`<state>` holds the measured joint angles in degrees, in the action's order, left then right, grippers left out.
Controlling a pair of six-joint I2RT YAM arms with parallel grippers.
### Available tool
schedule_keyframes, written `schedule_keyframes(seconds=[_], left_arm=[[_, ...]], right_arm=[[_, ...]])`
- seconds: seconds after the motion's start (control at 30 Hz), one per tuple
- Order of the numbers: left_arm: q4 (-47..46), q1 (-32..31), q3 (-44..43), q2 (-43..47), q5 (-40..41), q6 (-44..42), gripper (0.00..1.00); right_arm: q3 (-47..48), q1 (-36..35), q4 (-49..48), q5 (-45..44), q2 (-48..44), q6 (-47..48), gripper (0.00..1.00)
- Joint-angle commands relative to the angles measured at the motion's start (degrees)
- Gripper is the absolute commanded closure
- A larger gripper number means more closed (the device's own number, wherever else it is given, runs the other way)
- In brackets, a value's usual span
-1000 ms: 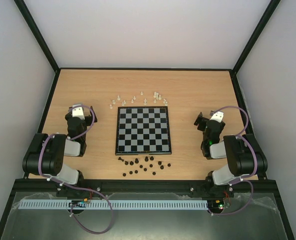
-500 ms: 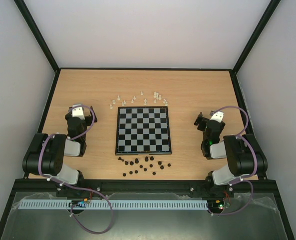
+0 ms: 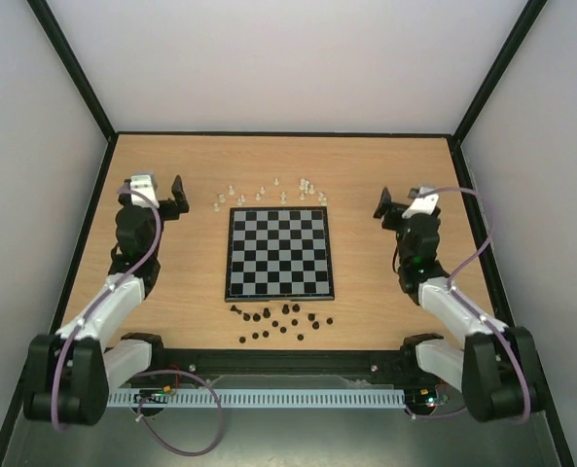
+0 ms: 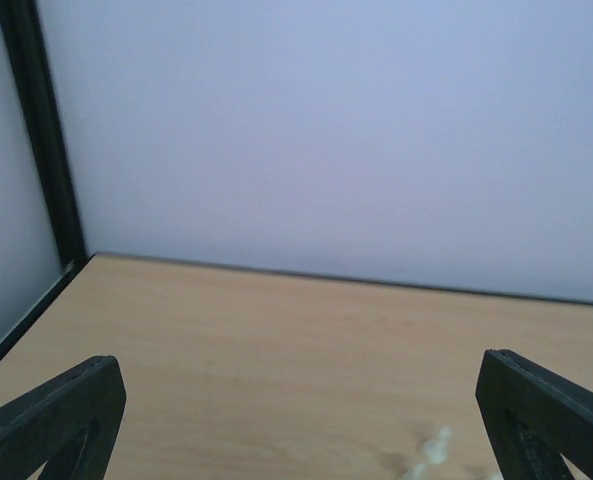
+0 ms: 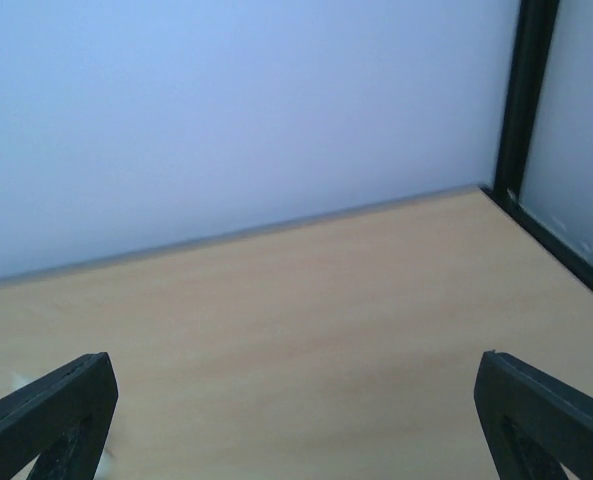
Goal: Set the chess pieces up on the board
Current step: Pick up the chess piece at the center of the board.
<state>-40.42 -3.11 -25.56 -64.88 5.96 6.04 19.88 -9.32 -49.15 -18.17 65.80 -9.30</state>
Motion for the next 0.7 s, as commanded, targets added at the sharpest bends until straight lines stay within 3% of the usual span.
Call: schedule_keyframes(seconds=[0.0, 0.13, 0.23, 0.33, 0.4, 0.57, 0.67], left_arm=[[12.0, -3.4, -3.9, 10.2, -3.3, 2.4, 0.01], [18.9, -7.9, -8.5, 16.1, -2.8, 7.1, 0.01], [28.0, -9.7, -14.8, 17.7, -2.8, 15.3, 0.01], [35.9, -9.9, -20.9, 17.5, -6.7, 22.4, 0.01], [38.4, -10.1, -22.8, 17.7, -11.1, 24.5, 0.01], [50.2, -10.2, -26.8, 18.9, -19.0, 22.5, 0.01], [49.0, -10.1, -23.1, 22.1, -24.1, 25.3, 0.01]], right_arm=[[11.3, -0.9, 22.6, 5.4, -8.2, -5.6, 0.02], [22.5, -0.9, 38.4, 13.6, -11.1, -14.6, 0.01], [27.6, -0.9, 46.0, 19.1, -11.8, -15.6, 0.01], [30.7, -0.9, 53.8, 16.5, -13.0, -20.0, 0.01], [30.0, -0.9, 55.7, 16.1, -15.6, -23.1, 0.01], [32.9, -0.9, 61.7, 25.7, -16.0, -25.9, 0.01], [32.8, -1.3, 64.0, 30.7, -13.2, -25.9, 0.01]])
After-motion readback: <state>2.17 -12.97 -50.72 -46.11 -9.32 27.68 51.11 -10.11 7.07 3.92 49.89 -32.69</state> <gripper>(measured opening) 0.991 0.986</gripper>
